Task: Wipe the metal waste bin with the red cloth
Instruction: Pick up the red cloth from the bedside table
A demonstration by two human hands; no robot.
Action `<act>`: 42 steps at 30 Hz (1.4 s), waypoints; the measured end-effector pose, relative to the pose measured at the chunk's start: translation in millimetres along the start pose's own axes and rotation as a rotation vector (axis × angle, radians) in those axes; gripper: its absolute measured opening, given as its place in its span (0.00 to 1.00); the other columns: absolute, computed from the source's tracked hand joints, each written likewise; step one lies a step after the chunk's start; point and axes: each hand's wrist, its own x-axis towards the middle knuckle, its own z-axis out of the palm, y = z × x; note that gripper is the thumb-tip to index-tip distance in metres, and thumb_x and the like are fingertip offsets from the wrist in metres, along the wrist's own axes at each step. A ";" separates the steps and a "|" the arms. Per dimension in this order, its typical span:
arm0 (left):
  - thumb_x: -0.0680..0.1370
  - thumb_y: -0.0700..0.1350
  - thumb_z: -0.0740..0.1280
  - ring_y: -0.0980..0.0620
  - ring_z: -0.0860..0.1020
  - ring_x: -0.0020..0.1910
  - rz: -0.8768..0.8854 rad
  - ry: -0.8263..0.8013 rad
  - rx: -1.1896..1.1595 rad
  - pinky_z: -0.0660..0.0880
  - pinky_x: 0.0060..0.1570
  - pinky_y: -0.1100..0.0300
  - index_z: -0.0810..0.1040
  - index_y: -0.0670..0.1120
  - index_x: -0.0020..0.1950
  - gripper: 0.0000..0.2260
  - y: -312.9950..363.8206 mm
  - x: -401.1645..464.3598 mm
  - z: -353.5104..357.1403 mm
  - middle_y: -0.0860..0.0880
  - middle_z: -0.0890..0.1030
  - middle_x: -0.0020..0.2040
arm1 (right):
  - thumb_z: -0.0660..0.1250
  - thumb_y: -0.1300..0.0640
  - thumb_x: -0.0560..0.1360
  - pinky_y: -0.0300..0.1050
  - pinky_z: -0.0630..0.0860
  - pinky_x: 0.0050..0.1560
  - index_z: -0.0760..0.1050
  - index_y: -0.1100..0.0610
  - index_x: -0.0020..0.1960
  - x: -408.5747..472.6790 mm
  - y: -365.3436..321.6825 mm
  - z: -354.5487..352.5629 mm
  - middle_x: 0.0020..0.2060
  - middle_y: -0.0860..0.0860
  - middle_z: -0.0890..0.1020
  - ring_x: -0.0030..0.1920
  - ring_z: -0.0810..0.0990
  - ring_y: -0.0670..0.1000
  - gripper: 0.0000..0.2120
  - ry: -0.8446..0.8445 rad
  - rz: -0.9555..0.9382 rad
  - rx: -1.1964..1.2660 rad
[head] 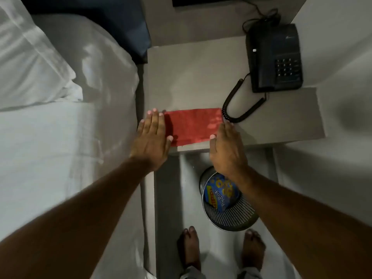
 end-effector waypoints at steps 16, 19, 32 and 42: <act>0.71 0.37 0.75 0.45 0.82 0.46 -0.840 -0.135 -1.067 0.80 0.52 0.52 0.80 0.40 0.56 0.14 9.4 60.8 -23.7 0.44 0.83 0.49 | 0.68 0.67 0.73 0.29 0.68 0.25 0.76 0.60 0.50 40.3 -21.6 -18.3 0.35 0.48 0.77 0.33 0.76 0.45 0.08 0.178 0.484 0.812; 0.73 0.35 0.72 0.41 0.84 0.49 -0.773 -0.229 -1.250 0.81 0.52 0.44 0.81 0.39 0.51 0.07 19.3 37.7 -40.0 0.38 0.84 0.52 | 0.68 0.69 0.71 0.38 0.78 0.35 0.80 0.60 0.43 14.6 -17.6 -37.9 0.37 0.55 0.82 0.37 0.80 0.52 0.06 0.106 0.495 1.189; 0.73 0.40 0.65 0.44 0.81 0.47 -0.507 -0.507 -1.895 0.80 0.50 0.41 0.70 0.36 0.68 0.23 147.5 -140.7 -77.0 0.39 0.80 0.53 | 0.59 0.50 0.81 0.56 0.73 0.67 0.74 0.59 0.69 -169.3 66.0 -85.6 0.61 0.56 0.82 0.63 0.80 0.55 0.20 0.044 0.331 2.193; 0.74 0.43 0.67 0.39 0.83 0.52 -0.548 -0.567 -2.133 0.81 0.48 0.39 0.75 0.41 0.66 0.20 269.3 -248.5 18.4 0.37 0.82 0.58 | 0.64 0.51 0.76 0.57 0.81 0.50 0.77 0.61 0.64 -280.3 137.4 -33.3 0.53 0.60 0.85 0.52 0.85 0.60 0.20 0.022 0.341 2.270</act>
